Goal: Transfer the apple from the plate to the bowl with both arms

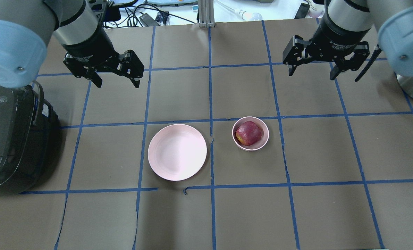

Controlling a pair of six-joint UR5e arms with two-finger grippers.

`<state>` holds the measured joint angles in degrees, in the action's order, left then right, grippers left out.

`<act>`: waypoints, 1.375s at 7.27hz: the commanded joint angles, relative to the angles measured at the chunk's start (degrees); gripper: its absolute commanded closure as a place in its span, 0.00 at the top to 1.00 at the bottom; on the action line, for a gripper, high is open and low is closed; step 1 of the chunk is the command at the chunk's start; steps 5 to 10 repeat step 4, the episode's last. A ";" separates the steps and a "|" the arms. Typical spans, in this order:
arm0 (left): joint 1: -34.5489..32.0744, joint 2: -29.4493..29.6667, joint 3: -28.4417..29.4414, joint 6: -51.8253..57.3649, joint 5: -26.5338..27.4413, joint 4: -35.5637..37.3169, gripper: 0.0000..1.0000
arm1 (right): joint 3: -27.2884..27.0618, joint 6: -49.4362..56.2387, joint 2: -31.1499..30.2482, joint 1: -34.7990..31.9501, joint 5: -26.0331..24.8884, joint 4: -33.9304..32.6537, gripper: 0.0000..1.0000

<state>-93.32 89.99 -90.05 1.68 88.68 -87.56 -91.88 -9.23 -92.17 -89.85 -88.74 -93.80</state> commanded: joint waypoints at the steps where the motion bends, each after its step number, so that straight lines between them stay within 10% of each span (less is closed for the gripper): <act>1: -0.02 -0.96 -0.74 1.22 0.09 0.02 1.00 | -0.14 0.00 0.15 0.02 0.23 -0.07 1.00; 10: -0.02 -1.05 -0.31 1.22 0.18 0.64 1.00 | 0.03 0.00 -0.03 0.03 0.32 -0.15 1.00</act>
